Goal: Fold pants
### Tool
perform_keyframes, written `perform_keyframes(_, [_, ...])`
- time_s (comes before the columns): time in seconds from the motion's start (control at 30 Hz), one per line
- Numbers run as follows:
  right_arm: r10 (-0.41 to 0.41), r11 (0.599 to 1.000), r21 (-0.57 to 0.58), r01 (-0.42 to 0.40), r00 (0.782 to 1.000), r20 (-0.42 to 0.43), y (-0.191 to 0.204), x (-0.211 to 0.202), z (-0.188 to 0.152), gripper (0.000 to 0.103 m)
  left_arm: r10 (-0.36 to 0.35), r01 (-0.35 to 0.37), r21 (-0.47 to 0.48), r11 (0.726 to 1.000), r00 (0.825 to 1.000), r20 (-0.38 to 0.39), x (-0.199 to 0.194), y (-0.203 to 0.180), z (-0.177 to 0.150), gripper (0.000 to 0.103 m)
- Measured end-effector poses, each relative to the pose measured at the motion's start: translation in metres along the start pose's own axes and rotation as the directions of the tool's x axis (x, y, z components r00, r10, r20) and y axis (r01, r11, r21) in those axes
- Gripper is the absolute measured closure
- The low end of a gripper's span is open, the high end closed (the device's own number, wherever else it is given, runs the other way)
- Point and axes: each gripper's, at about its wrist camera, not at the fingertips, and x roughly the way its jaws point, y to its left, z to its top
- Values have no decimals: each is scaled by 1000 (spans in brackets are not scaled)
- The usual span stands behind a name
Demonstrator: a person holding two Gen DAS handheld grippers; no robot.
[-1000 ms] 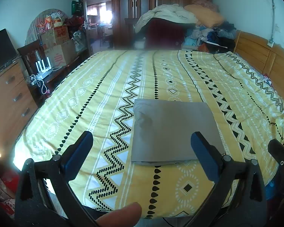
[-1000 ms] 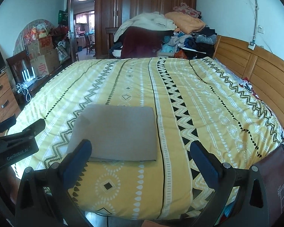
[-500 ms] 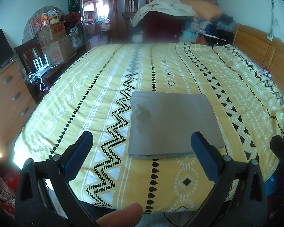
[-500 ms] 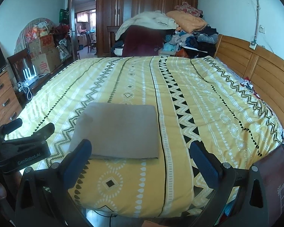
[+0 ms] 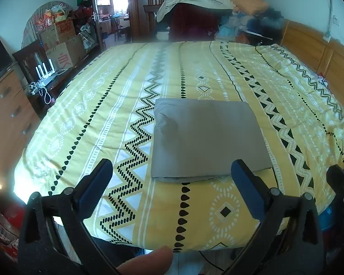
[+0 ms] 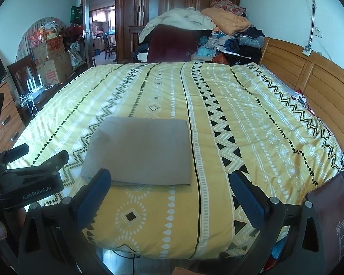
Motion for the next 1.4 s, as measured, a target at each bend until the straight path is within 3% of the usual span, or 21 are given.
perform_keyframes(1.4, [4,1000,14,-3,999,-45,-6,15,-14,0,-15,15,2,1000,1000,-28,6,1,-5,0])
